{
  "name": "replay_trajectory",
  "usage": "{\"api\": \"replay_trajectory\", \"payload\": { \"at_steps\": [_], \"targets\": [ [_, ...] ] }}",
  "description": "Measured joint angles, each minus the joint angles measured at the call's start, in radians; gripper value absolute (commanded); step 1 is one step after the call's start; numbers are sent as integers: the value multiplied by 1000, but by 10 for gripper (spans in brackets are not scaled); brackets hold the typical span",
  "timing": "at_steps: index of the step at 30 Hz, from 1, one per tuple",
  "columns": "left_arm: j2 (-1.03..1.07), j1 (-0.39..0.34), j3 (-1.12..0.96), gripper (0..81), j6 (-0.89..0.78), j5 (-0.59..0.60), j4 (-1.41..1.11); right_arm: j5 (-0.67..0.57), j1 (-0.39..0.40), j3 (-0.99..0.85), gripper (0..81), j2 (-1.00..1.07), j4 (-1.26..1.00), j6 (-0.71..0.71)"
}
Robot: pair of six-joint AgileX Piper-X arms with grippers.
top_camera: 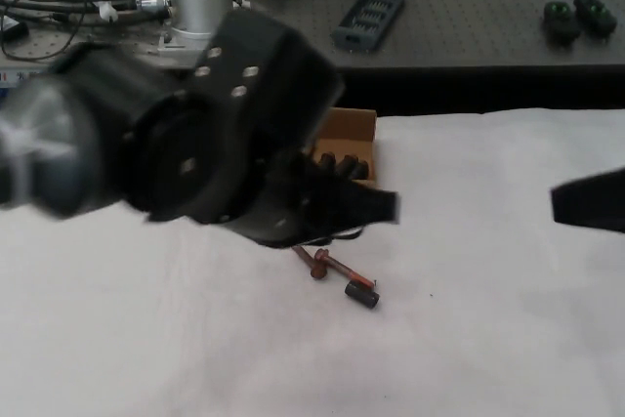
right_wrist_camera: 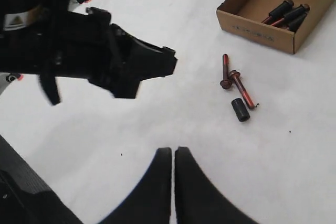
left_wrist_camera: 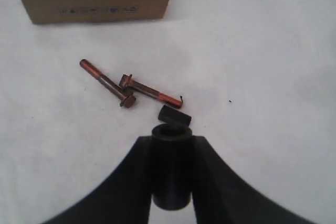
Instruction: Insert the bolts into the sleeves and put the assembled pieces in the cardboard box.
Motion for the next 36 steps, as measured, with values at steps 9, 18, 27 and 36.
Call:
{"api": "replay_trajectory", "payload": {
  "at_steps": [9,18,27,36],
  "targets": [
    [-213,69,218,8,46,232,-173,-4,0,-139,29,281,-2,-115],
    [-363,127,325,8,109,480,-252,-3,18,-344,29,583,22,-231],
    [-396,195,345,8,148,611,-272,149,137,-572,29,862,182,-322],
    [-441,257,374,8,169,773,-273,190,194,-675,36,1011,214,-332]
  ]
}}
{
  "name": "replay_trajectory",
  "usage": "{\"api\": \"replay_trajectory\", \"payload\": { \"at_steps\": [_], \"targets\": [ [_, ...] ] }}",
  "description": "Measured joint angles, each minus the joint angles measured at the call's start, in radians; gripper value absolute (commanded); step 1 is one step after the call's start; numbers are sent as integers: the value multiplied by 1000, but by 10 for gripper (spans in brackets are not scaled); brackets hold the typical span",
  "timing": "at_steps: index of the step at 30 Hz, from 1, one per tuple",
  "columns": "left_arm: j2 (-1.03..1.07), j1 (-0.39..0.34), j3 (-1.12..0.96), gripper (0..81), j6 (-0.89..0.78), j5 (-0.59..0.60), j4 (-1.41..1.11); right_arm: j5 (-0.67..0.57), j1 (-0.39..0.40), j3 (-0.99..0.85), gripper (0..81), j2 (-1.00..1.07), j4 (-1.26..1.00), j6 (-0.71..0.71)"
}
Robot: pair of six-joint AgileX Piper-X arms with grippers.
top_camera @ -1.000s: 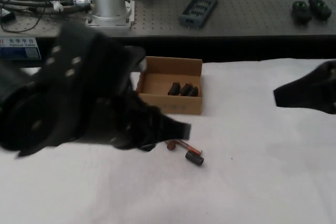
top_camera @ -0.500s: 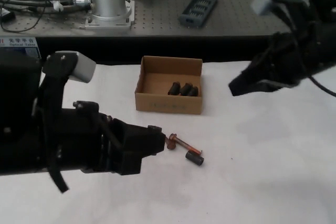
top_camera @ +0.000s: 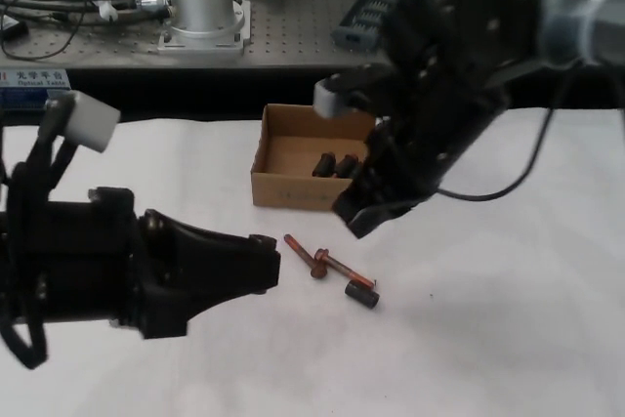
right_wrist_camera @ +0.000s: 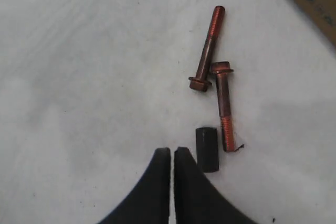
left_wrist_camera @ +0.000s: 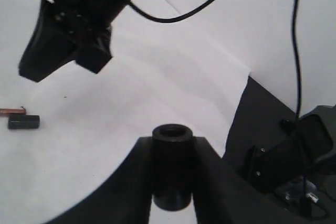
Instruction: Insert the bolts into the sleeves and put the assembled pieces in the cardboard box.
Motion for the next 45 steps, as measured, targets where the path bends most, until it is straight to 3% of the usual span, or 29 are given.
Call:
{"api": "replay_trajectory", "payload": {
  "at_steps": [5,6,10,23,45],
  "targets": [
    [-45,10,1,8,8,49,0,8,3,-37,347,53,-15,8],
    [-67,17,1,8,15,63,0,16,3,-42,365,62,-22,15],
    [-100,45,1,8,15,97,0,67,3,-59,300,98,-38,33],
    [-120,103,1,8,15,143,0,196,8,-66,298,207,-53,-38],
    [-120,103,1,8,15,144,0,209,35,-93,295,257,-77,-60]
  ]
}}
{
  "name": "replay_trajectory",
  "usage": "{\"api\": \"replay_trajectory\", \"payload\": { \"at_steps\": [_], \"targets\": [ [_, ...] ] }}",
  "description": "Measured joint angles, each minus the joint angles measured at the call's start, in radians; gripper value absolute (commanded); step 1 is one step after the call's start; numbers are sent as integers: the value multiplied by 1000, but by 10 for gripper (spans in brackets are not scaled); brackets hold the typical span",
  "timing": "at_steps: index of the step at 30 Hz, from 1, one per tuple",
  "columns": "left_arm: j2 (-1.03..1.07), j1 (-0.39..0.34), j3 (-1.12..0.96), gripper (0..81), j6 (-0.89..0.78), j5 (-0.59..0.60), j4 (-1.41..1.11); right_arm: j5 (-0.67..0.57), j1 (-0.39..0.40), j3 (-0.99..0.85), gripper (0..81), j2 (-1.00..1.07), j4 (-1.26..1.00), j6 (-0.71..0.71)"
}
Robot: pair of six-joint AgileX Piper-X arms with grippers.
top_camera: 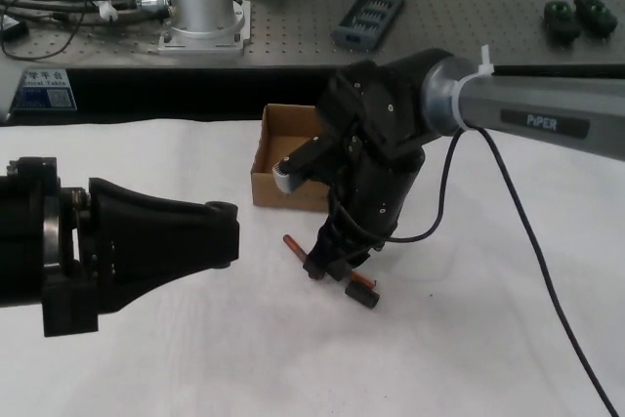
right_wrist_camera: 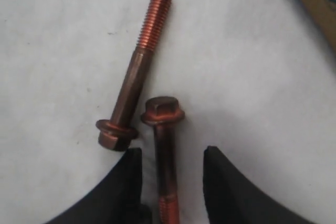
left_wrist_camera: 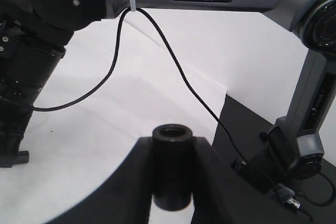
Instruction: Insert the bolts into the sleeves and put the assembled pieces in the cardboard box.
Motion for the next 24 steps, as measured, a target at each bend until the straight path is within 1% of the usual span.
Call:
{"api": "replay_trajectory", "payload": {
  "at_steps": [2,4,7,13,15,20,24],
  "targets": [
    [0,0,0,8,0,0,0,0,0,-8,294,21,-2,0],
    [0,0,0,8,0,0,0,0,0,-13,275,23,-2,-4],
    [0,0,0,8,0,0,0,3,0,-16,194,23,0,-19],
    [0,0,0,8,0,0,0,8,0,-16,7,23,2,-23],
    [0,0,0,8,0,0,0,8,0,-16,28,23,5,9],
    [0,0,0,8,-8,0,11,-33,0,-17,28,16,13,64],
    [0,0,0,8,-19,0,32,-65,4,-12,28,-25,20,76]
  ]
}}
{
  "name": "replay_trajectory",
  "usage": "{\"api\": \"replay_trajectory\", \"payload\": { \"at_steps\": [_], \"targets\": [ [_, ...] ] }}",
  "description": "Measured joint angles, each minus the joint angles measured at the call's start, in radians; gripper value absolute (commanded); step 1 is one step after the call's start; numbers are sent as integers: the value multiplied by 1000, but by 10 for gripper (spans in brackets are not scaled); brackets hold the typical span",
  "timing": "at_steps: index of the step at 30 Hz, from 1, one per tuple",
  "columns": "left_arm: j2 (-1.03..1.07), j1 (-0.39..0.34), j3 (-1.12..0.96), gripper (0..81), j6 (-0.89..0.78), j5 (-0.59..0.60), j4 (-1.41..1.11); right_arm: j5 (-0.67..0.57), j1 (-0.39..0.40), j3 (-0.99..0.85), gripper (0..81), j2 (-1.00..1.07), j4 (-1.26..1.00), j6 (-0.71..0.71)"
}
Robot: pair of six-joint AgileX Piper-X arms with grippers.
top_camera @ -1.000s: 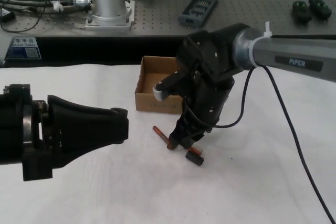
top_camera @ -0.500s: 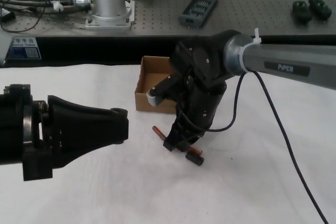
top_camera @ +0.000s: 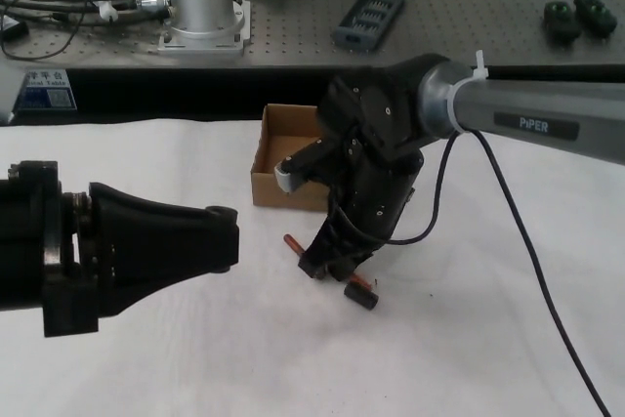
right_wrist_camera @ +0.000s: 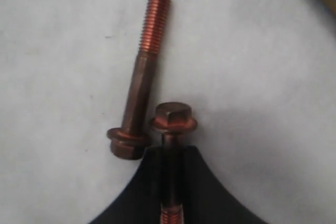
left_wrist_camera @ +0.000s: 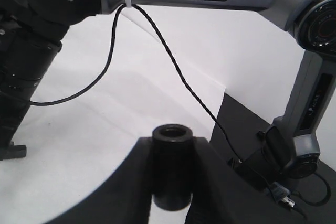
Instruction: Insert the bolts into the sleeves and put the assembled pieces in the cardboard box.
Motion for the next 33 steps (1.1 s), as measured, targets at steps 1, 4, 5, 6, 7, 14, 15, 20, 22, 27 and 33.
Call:
{"api": "replay_trajectory", "payload": {
  "at_steps": [1,4,5,6,7,14,15,20,22,27,33],
  "targets": [
    [0,0,0,8,0,-2,2,-7,0,2,28,-20,-6,2],
    [0,0,0,8,3,-26,4,-59,3,16,28,-122,-62,39],
    [0,0,0,8,4,-26,4,-69,3,23,28,-151,-77,52],
    [0,0,0,8,8,-35,4,-69,3,25,28,-156,-80,53],
    [0,0,0,8,22,-43,4,-77,3,34,28,-179,-92,62],
    [0,0,0,6,106,-48,4,-102,5,154,28,-360,-156,87],
    [0,0,0,6,121,-48,4,-104,5,180,28,-385,-171,89],
    [25,0,0,6,159,-8,4,-166,5,332,28,-565,-323,144],
    [53,0,0,6,180,15,4,-189,5,395,28,-654,-391,178],
    [120,-8,0,6,243,61,-38,-240,5,622,28,-917,-608,270],
    [193,-92,1,6,258,90,-165,-346,5,785,28,-1121,-821,390]
  ]
}}
